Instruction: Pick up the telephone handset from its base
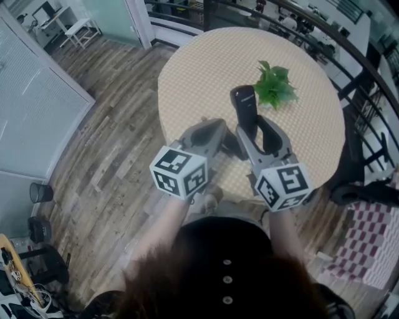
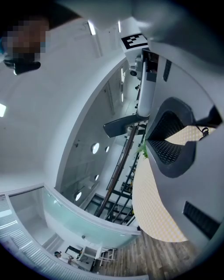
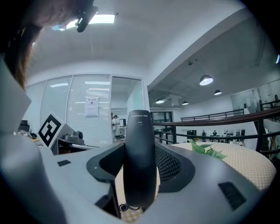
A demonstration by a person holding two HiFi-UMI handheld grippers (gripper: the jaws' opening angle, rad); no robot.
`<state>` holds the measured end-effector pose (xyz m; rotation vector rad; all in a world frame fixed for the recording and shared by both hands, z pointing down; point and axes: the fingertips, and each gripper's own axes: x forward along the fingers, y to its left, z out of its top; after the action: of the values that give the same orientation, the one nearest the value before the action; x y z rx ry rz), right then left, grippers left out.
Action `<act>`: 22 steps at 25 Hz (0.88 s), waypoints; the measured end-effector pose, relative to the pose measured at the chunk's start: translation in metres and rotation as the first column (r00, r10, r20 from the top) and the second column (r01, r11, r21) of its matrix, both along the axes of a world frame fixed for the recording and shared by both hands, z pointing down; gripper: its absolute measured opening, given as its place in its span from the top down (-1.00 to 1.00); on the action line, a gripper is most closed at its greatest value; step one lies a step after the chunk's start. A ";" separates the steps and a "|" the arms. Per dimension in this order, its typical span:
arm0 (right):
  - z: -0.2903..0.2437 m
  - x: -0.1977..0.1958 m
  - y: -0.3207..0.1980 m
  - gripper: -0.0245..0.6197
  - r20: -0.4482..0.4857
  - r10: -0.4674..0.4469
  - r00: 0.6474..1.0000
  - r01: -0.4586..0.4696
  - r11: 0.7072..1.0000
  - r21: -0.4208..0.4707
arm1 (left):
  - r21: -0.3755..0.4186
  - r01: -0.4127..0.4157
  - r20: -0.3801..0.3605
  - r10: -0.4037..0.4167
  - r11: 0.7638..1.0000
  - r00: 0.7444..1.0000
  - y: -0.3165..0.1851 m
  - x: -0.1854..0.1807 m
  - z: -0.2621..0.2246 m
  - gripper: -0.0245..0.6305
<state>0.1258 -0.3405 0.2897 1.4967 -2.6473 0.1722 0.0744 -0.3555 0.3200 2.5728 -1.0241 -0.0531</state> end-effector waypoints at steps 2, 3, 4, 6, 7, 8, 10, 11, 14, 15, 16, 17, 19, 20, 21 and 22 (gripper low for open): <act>0.001 0.001 0.001 0.21 0.020 -0.013 1.000 0.013 1.000 0.016 | 0.012 -0.008 -0.001 0.008 1.000 1.000 0.001 0.001 0.001 0.91; 0.001 0.002 0.001 0.21 0.033 -0.018 0.999 0.017 1.000 0.020 | 0.017 -0.012 -0.001 0.012 1.000 1.000 0.003 0.002 0.001 0.91; 0.001 0.003 0.002 0.21 0.045 -0.020 0.999 0.019 1.000 0.021 | 0.021 -0.015 -0.001 0.015 1.000 1.000 0.004 0.003 0.000 0.91; -0.001 0.006 0.003 0.21 0.067 -0.021 0.998 0.020 1.000 0.018 | 0.024 -0.019 -0.005 0.019 1.000 1.000 0.006 0.004 -0.002 0.91; -0.002 0.006 0.002 0.21 0.079 -0.022 0.997 0.021 1.000 0.014 | 0.025 -0.020 -0.007 0.020 0.999 1.000 0.006 0.003 -0.003 0.91; -0.002 0.006 0.001 0.21 0.093 -0.023 0.995 0.023 1.000 0.009 | 0.024 -0.020 -0.009 0.021 0.999 1.000 0.004 0.002 -0.003 0.91; 0.001 0.006 -0.001 0.21 0.122 -0.024 0.992 0.025 1.000 -0.004 | 0.024 -0.018 -0.011 0.018 1.000 1.000 0.001 0.000 -0.001 0.91; 0.002 0.007 -0.002 0.21 0.136 -0.024 0.990 0.026 1.000 -0.012 | 0.025 -0.016 -0.011 0.016 1.000 1.000 0.000 -0.001 0.000 0.91; 0.002 0.009 -0.002 0.21 0.169 -0.030 0.985 0.035 0.999 -0.031 | 0.024 -0.011 -0.010 0.011 1.000 1.000 0.000 -0.002 -0.003 0.91; 0.000 0.010 -0.001 0.21 0.174 -0.031 0.984 0.037 0.999 -0.035 | 0.022 -0.011 -0.009 0.011 1.000 1.000 0.000 -0.001 -0.004 0.91; 0.000 0.011 -0.001 0.21 0.177 -0.030 0.984 0.038 0.999 -0.038 | 0.020 -0.013 -0.007 0.013 1.000 1.000 0.001 0.000 -0.005 0.91; 0.000 0.012 -0.001 0.21 0.179 -0.029 0.983 0.037 0.999 -0.040 | 0.018 -0.015 -0.006 0.015 1.000 1.000 0.002 0.001 -0.004 0.91; 0.002 0.014 -0.001 0.21 0.178 -0.028 0.984 0.036 0.998 -0.043 | 0.018 -0.017 -0.004 0.017 1.000 1.000 0.003 0.003 -0.002 0.91; 0.004 0.014 -0.001 0.21 0.175 -0.027 0.984 0.035 0.998 -0.043 | 0.019 -0.018 -0.003 0.018 1.000 1.000 0.003 0.003 0.000 0.91; 0.006 0.013 -0.001 0.21 0.170 -0.026 0.985 0.034 0.998 -0.044 | 0.020 -0.020 -0.002 0.020 1.000 1.000 0.004 0.003 0.002 0.91; 0.007 0.013 -0.001 0.21 0.167 -0.026 0.986 0.033 0.999 -0.043 | 0.021 -0.023 -0.001 0.023 1.000 1.000 0.004 0.003 0.003 0.91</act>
<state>0.1385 -0.3413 0.2972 1.4896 -2.7704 0.3683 0.0778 -0.3511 0.3233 2.6025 -0.9984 -0.0593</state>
